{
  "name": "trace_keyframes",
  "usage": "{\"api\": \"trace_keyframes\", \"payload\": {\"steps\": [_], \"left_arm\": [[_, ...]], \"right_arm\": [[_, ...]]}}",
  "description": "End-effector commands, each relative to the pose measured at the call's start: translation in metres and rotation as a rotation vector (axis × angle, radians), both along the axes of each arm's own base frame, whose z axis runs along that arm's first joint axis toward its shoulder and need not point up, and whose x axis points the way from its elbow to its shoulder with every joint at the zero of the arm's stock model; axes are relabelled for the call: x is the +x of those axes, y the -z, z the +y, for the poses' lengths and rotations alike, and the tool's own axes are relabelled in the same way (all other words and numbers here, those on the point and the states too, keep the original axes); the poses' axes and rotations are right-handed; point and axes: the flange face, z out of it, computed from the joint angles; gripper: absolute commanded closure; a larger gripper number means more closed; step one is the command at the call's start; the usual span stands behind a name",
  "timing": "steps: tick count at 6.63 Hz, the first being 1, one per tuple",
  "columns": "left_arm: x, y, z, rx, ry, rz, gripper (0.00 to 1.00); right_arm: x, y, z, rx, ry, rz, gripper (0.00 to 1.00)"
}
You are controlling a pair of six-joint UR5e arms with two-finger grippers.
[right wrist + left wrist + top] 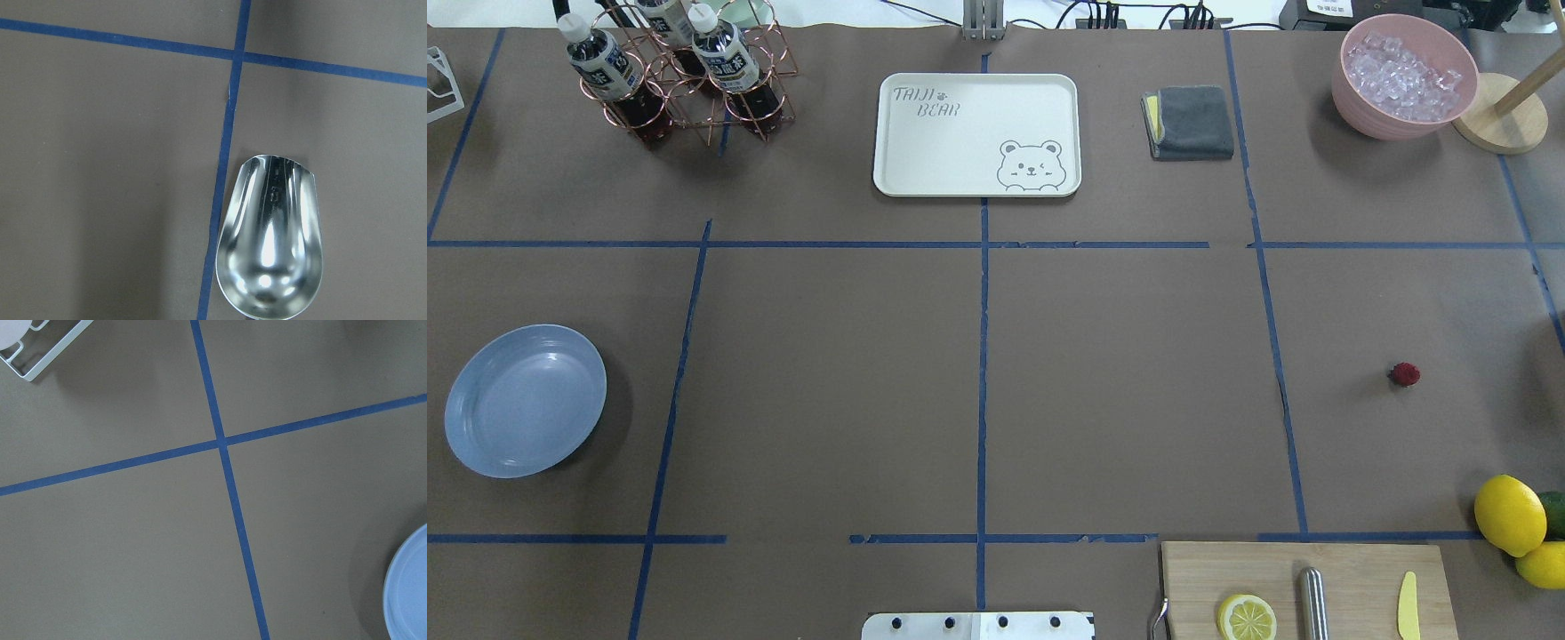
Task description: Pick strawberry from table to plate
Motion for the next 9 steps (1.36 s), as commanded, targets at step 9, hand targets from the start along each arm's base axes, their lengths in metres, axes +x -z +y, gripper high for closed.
{"api": "trace_keyframes", "payload": {"steps": [9], "left_arm": [[0.002, 0.048, -0.028, 0.406, -0.004, -0.007, 0.00]], "right_arm": [[-0.008, 0.044, -0.067, 0.157, -0.034, -0.040, 0.00]]}}
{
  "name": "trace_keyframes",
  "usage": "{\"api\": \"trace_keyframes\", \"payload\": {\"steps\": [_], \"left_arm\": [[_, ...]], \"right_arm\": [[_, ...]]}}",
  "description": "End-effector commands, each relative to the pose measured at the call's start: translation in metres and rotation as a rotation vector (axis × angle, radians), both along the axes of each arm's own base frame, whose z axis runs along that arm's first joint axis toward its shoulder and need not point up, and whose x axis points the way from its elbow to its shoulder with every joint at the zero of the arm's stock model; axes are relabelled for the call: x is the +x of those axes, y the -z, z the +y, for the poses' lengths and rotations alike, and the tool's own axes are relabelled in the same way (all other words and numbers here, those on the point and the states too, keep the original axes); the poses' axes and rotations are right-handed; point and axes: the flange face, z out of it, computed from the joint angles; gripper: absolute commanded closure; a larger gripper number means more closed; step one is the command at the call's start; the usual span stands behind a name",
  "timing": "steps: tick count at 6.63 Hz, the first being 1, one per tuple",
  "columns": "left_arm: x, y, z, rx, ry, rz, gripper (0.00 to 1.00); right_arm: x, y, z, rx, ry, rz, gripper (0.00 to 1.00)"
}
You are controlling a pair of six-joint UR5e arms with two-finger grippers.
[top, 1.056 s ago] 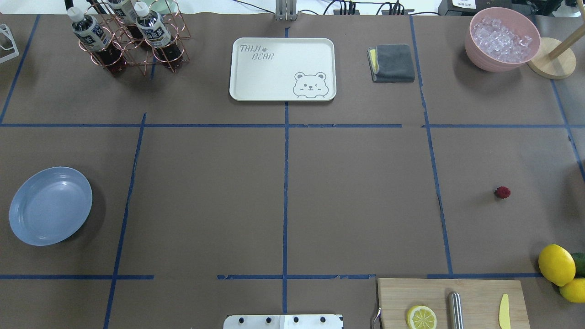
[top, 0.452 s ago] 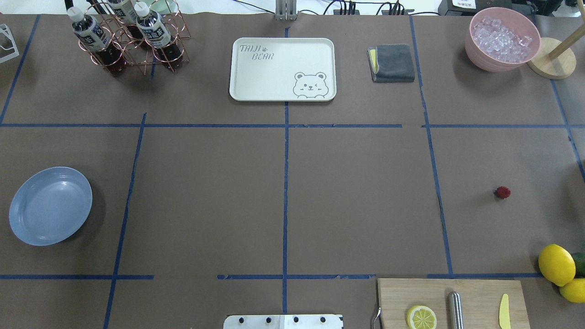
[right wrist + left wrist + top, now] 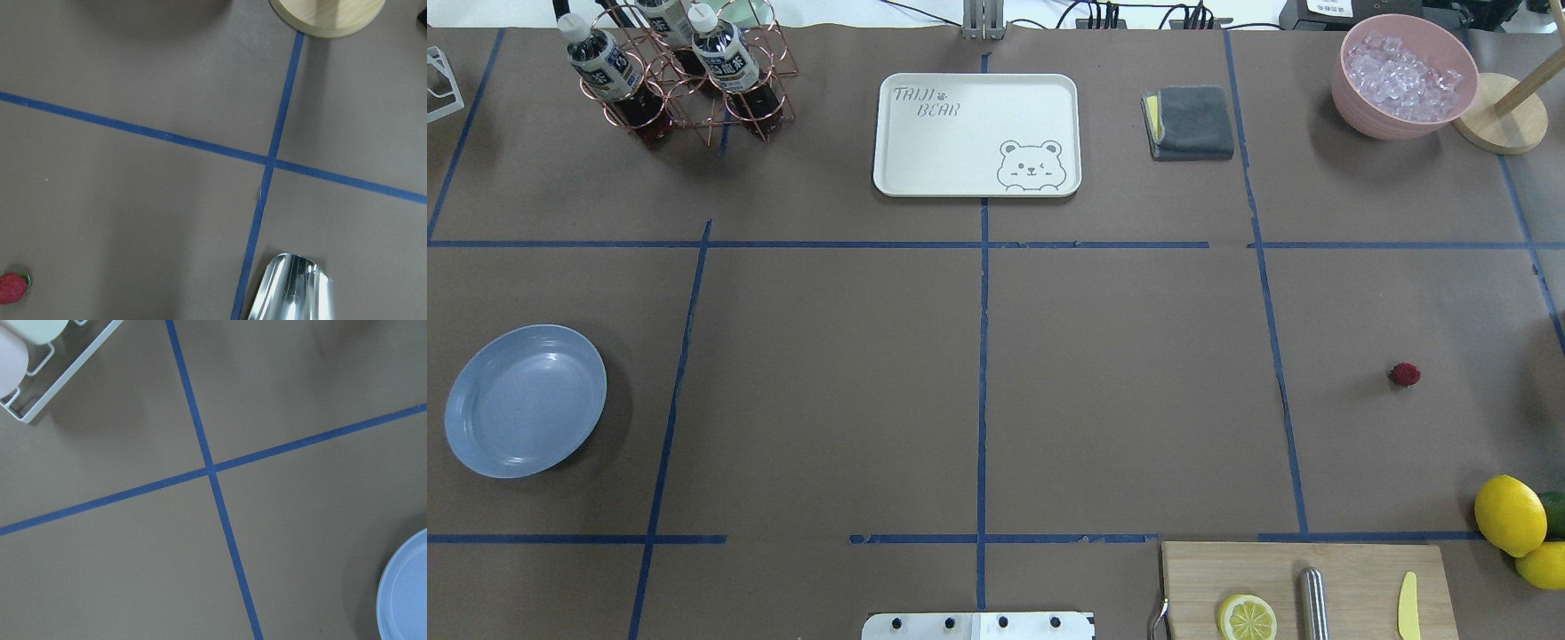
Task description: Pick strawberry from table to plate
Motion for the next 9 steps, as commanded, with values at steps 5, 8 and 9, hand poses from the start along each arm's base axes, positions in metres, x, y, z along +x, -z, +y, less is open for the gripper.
{"api": "trace_keyframes", "payload": {"steps": [5, 8, 9], "left_arm": [[0.107, -0.020, 0.044, 0.073, -0.011, 0.199, 0.00], [0.196, -0.055, 0.094, -0.124, 0.183, 0.234, 0.20], [0.203, -0.082, 0.100, -0.125, 0.207, 0.206, 0.22]], "right_arm": [[-0.004, -0.011, -0.001, -0.032, -0.006, -0.059, 0.00], [-0.004, -0.015, 0.002, -0.039, -0.005, -0.060, 0.00], [-0.004, -0.016, 0.003, -0.040, -0.005, -0.060, 0.00]]}}
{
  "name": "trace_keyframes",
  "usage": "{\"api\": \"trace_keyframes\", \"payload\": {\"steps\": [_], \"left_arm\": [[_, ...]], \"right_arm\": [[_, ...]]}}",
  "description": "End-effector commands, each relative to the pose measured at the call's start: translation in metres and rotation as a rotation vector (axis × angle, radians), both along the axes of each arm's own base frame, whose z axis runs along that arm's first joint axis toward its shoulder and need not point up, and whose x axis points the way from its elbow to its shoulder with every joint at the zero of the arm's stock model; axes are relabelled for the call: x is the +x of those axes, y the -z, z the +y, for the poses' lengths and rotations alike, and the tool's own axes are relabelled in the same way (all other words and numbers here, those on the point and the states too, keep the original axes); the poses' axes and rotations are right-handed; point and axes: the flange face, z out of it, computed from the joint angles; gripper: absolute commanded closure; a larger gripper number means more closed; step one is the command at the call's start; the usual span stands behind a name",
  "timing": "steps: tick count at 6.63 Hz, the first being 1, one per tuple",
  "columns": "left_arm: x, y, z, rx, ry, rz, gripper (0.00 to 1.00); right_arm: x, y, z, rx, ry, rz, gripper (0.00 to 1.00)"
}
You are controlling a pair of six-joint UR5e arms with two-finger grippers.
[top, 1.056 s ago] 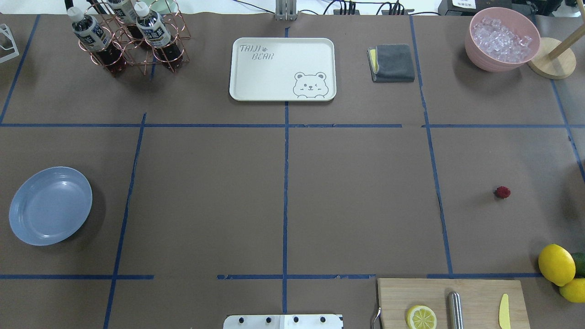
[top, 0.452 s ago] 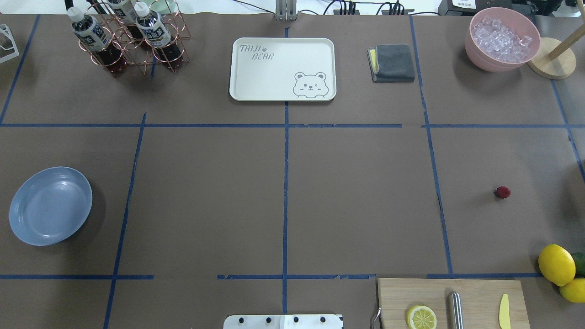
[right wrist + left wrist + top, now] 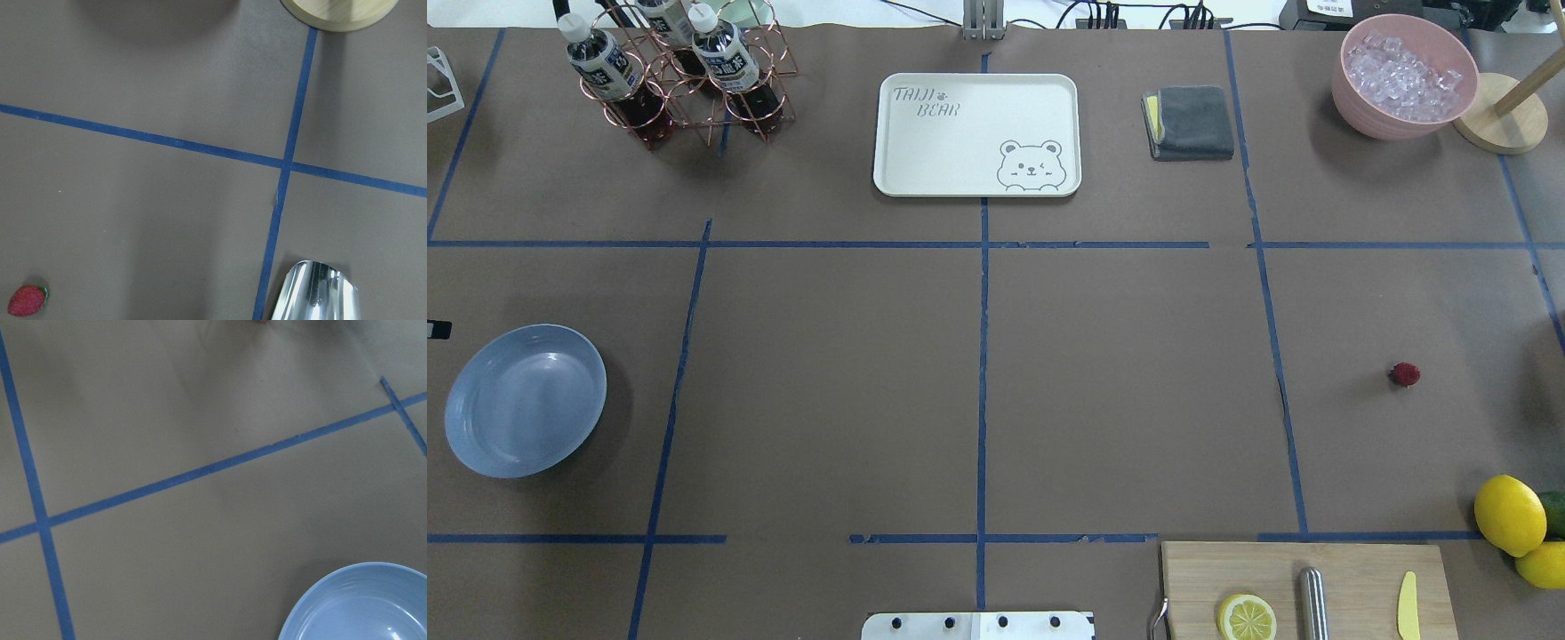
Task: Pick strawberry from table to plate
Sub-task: 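Grip the rim of the light blue plate with the left gripper and lift it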
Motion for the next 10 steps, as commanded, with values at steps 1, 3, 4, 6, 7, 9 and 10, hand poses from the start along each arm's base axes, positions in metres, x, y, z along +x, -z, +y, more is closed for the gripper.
{"api": "trace_keyframes", "payload": {"steps": [1, 3, 4, 6, 7, 9, 10], "left_arm": [[0.019, -0.032, 0.016, -0.019, 0.017, -0.014, 0.22], [0.030, -0.033, 0.021, -0.019, -0.015, -0.013, 0.22], [0.037, -0.032, 0.024, -0.011, -0.032, -0.007, 0.25], [0.041, -0.031, 0.026, -0.010, -0.048, -0.001, 0.43], [0.045, -0.029, 0.027, -0.002, -0.062, 0.002, 0.74], [0.048, -0.026, 0.031, 0.021, -0.073, 0.022, 1.00], [0.048, -0.021, 0.031, 0.028, -0.078, 0.028, 1.00]], "right_arm": [[0.001, -0.001, 0.001, -0.002, -0.001, 0.000, 0.00], [0.001, -0.002, 0.001, -0.003, -0.001, 0.001, 0.00], [0.001, -0.003, 0.002, -0.006, -0.001, 0.002, 0.00], [0.001, -0.004, 0.003, -0.008, -0.001, 0.002, 0.00], [0.001, -0.004, 0.003, -0.008, -0.001, 0.002, 0.00], [0.001, -0.004, 0.003, -0.008, -0.001, 0.002, 0.00], [0.001, -0.003, 0.003, -0.006, -0.001, 0.002, 0.00]]}}
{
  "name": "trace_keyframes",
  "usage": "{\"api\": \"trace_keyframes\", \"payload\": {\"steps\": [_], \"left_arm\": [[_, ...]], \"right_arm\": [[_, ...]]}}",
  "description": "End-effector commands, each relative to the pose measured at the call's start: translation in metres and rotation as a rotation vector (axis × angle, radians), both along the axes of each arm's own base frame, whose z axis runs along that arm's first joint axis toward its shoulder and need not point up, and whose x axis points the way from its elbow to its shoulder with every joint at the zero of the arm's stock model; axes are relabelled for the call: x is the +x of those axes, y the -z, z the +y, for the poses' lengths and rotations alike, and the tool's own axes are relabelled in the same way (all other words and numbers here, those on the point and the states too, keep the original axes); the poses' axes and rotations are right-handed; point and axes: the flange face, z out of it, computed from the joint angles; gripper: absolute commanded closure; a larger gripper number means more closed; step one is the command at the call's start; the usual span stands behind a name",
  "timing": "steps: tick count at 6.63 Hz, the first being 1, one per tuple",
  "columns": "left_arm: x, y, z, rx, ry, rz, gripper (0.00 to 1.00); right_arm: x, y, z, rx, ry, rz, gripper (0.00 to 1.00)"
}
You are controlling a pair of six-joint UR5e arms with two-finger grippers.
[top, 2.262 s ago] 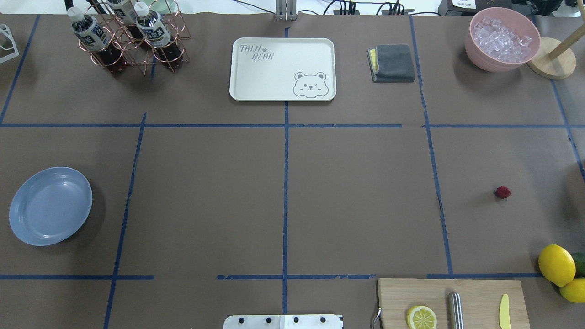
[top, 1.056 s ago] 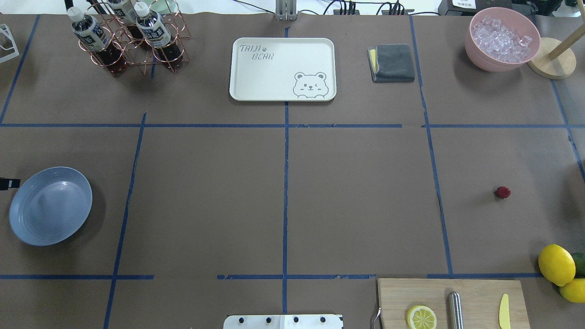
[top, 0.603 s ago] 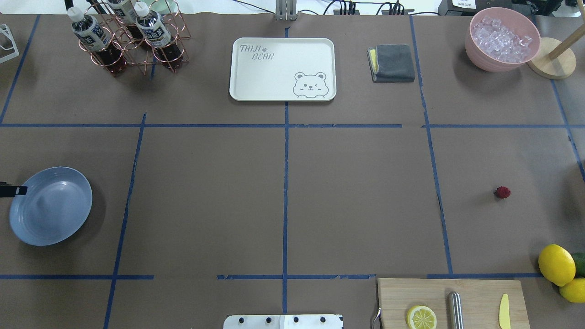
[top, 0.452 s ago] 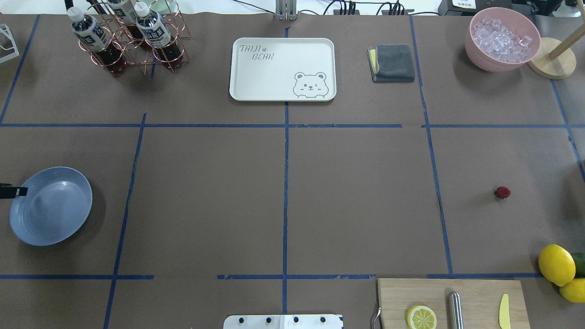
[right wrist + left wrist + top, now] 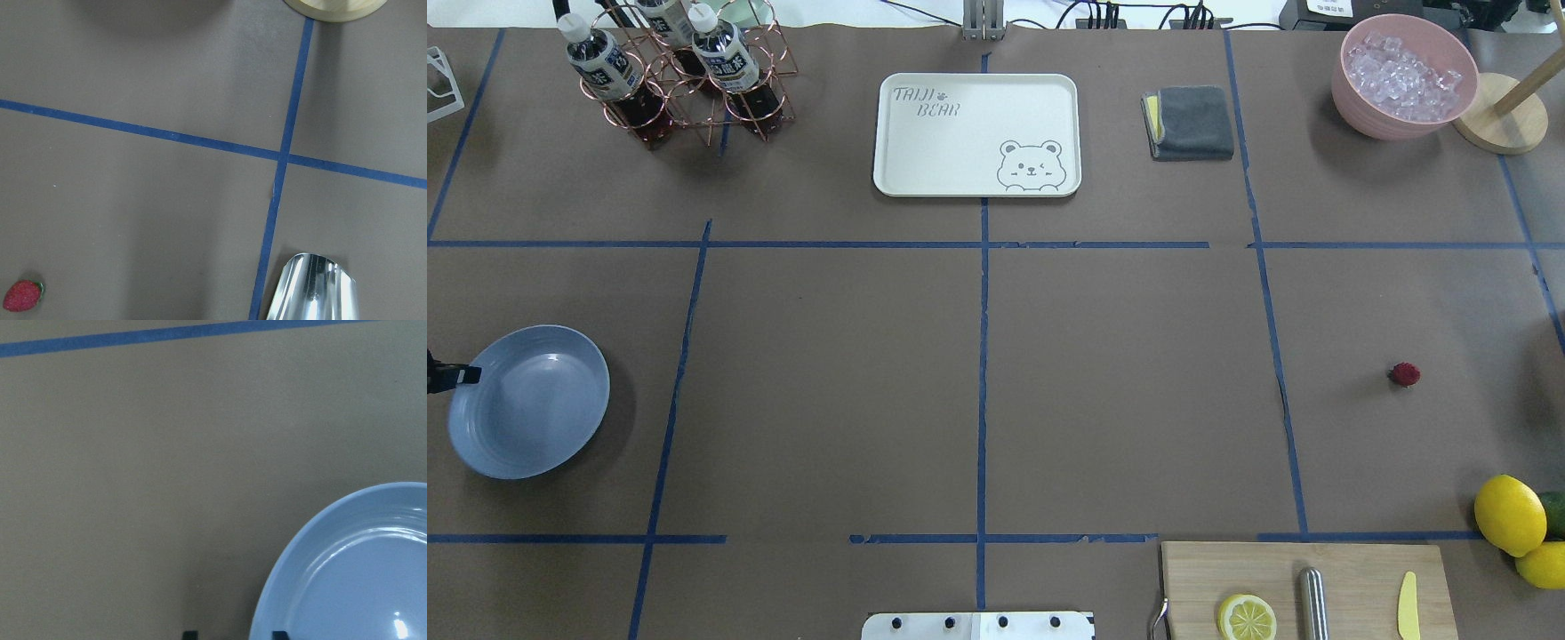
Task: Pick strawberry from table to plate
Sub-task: 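Grip the rim of the light blue plate with the left gripper and lift it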
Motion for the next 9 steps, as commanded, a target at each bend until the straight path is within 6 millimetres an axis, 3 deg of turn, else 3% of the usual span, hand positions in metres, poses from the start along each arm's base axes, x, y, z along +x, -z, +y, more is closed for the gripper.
{"api": "trace_keyframes", "payload": {"steps": [1, 2, 4, 5, 6, 7, 8, 9], "left_arm": [[0.005, 0.031, 0.004, 0.010, -0.065, 0.065, 1.00], [0.010, 0.069, 0.005, 0.009, -0.118, 0.113, 1.00], [0.029, 0.171, -0.021, -0.048, -0.073, 0.142, 1.00], [0.068, 0.220, -0.036, -0.080, -0.071, 0.223, 1.00], [0.129, 0.264, -0.036, -0.107, -0.063, 0.279, 1.00], [0.199, 0.322, -0.042, -0.160, -0.038, 0.286, 1.00], [0.256, 0.383, -0.046, -0.189, -0.005, 0.246, 1.00], [0.307, 0.423, -0.037, -0.212, 0.002, 0.215, 1.00]], "right_arm": [[0.000, -0.001, 0.001, -0.002, 0.000, 0.000, 0.00], [0.000, -0.003, 0.004, -0.006, 0.000, -0.001, 0.00], [0.001, -0.005, 0.010, -0.011, 0.000, -0.001, 0.00], [0.001, -0.007, 0.013, -0.017, -0.001, -0.001, 0.00], [0.001, -0.009, 0.015, -0.021, -0.002, -0.002, 0.00], [0.001, -0.008, 0.014, -0.019, -0.001, -0.002, 0.00], [0.001, -0.009, 0.015, -0.021, -0.002, -0.002, 0.00], [0.002, -0.009, 0.015, -0.020, -0.001, 0.000, 0.00]]}}
